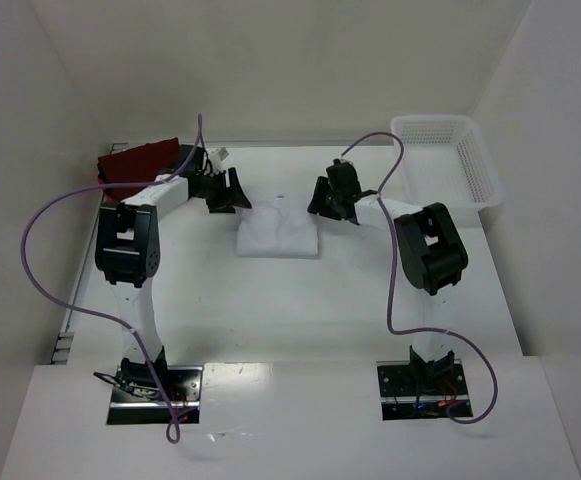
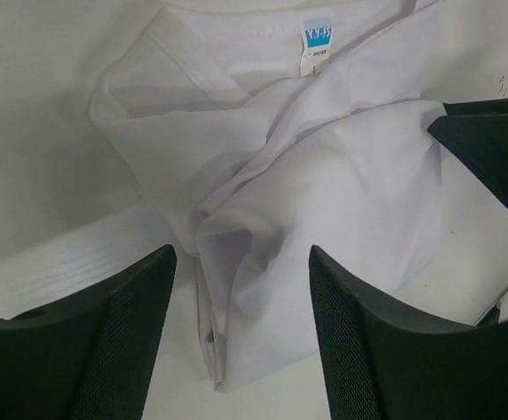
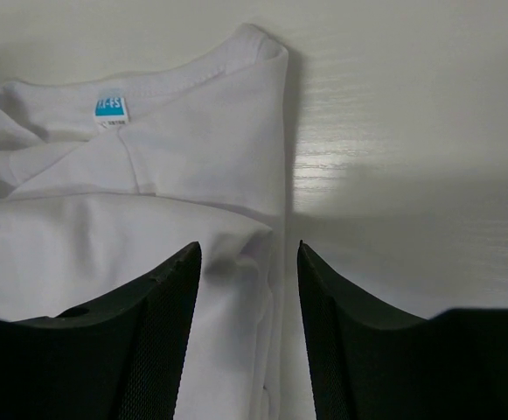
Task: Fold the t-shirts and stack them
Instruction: Fold the long partially folded tshirt into a neat square
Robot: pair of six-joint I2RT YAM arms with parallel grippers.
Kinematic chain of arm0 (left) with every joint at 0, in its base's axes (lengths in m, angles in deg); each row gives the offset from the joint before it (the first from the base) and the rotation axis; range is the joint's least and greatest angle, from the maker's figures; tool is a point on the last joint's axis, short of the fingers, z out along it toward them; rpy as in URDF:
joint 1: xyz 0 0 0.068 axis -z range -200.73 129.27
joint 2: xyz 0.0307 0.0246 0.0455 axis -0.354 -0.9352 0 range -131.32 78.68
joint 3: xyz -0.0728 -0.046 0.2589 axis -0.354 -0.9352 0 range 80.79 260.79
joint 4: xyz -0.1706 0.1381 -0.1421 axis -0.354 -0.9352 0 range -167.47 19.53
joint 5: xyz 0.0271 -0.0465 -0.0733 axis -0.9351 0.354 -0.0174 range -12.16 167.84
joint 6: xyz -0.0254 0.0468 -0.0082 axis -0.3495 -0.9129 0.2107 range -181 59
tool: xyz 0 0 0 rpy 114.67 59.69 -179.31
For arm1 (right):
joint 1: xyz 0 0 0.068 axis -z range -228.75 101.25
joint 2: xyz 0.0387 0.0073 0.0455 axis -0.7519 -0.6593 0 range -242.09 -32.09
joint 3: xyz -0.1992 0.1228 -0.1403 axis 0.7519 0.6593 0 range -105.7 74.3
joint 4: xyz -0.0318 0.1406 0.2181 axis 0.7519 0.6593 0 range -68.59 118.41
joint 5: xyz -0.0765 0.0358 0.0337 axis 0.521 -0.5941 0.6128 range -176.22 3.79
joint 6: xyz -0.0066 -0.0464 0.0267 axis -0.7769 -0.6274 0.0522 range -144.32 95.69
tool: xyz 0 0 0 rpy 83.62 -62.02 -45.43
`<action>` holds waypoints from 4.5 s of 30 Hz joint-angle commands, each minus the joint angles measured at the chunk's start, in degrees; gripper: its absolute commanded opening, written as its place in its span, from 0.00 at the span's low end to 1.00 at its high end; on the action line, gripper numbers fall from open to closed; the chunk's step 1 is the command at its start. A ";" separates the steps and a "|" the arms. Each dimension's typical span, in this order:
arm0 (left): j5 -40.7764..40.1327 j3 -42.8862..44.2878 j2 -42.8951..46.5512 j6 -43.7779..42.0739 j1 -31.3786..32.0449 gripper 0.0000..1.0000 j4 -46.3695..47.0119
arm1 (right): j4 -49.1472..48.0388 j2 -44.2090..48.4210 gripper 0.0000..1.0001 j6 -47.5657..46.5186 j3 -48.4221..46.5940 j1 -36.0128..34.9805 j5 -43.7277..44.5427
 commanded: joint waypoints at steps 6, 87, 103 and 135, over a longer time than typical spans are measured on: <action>2.49 5.37 -3.29 -2.70 0.41 0.66 -0.32 | -1.34 -2.52 0.42 -2.30 -4.25 0.07 -1.31; -5.51 85.42 -41.06 -2.90 -2.73 1.00 -29.94 | 9.70 -17.69 0.72 -4.48 -39.00 5.69 1.76; -16.50 72.33 -34.32 -10.03 0.70 1.00 -41.28 | -0.62 -7.01 0.68 1.39 -13.93 4.64 -6.67; -16.67 17.54 11.67 -14.48 -0.88 1.00 -22.65 | 3.41 6.64 0.84 -5.12 -7.64 4.64 -3.33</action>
